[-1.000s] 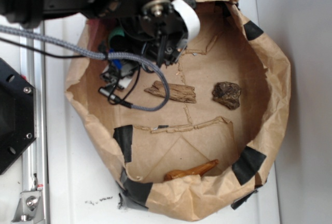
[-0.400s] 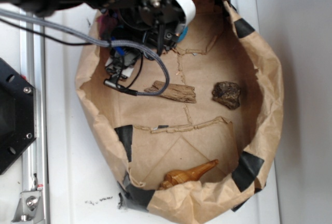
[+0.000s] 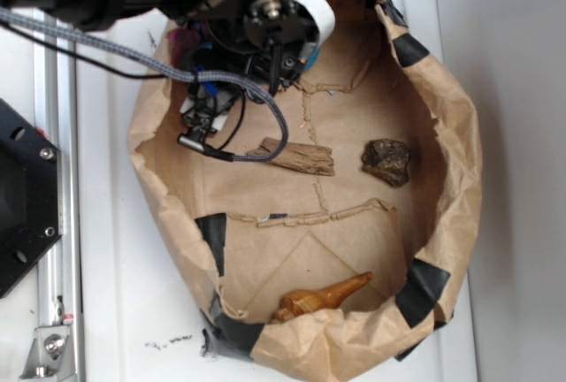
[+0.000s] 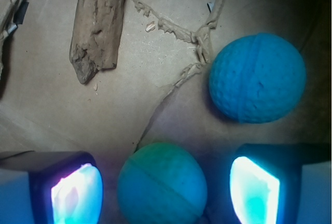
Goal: Grab the green ball.
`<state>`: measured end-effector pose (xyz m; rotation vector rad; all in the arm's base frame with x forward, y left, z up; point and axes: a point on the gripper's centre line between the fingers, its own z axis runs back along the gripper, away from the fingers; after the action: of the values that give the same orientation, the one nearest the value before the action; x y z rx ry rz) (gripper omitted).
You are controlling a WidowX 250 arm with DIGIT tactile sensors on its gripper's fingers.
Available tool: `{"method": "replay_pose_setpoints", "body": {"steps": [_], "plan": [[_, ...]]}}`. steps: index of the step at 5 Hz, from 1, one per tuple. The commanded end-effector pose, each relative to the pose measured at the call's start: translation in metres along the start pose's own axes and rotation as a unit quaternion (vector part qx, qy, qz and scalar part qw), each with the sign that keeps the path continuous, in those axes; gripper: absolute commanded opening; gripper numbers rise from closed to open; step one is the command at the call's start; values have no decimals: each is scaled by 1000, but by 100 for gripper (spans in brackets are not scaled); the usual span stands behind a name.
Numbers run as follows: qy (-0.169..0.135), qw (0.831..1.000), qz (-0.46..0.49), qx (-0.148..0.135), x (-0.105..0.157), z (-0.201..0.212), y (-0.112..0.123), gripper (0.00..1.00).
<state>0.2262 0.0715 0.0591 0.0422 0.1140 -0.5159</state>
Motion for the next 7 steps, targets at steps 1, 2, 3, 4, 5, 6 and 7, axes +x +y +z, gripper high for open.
{"method": "replay_pose_setpoints", "body": {"steps": [1,2,3,4,5,6,7], "plan": [[-10,999,14,-31,-1,-18,-6,100],[-29,999,15,-19,-8,-51,-14,100],[-36,999,7,-26,-12,-58,-28,100],[-42,999,8,-26,-14,-59,-30,59],[-40,999,14,-24,-13,-57,-30,0],[-40,999,15,-25,-13,-57,-30,0],[-40,999,18,-20,-13,-55,-30,0]]}}
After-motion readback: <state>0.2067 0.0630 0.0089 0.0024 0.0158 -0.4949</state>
